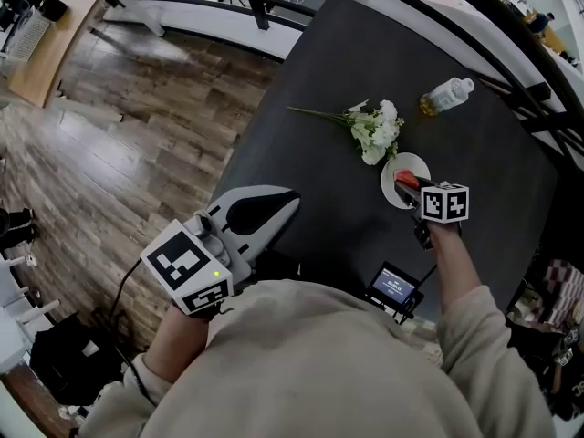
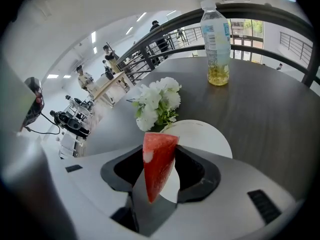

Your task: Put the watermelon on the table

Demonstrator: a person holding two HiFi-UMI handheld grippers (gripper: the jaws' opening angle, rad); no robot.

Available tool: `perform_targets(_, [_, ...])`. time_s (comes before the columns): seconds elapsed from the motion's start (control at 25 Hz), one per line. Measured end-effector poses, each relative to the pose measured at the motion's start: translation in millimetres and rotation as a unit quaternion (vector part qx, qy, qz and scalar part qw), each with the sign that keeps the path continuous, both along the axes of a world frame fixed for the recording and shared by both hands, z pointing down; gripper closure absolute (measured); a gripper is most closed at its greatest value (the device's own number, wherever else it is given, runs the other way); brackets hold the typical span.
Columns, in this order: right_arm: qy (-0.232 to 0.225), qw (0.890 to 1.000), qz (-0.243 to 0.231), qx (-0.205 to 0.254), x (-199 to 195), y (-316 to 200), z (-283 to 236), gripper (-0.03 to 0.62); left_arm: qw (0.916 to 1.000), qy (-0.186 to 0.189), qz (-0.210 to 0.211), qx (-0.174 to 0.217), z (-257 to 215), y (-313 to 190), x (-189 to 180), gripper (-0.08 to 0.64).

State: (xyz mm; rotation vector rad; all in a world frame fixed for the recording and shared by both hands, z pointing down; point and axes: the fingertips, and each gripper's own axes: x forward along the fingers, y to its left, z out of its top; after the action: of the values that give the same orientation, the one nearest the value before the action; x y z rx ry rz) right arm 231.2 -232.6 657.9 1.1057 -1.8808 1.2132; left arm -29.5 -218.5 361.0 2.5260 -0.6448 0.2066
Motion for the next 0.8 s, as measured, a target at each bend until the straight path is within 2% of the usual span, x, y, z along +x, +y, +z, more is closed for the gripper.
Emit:
perform_targets(0.44, [0.015,0.999,0.025,-0.031,3,7,22,0.393,1.0,-0.004,-0.002,-0.002,1,4,-6,0.555])
perform_targets(0.8, [0.019,0.999,0.03,-0.032,4,9,24,0.396,1.0,-0.002,-0.001,-0.003,0,5,-8,0.555])
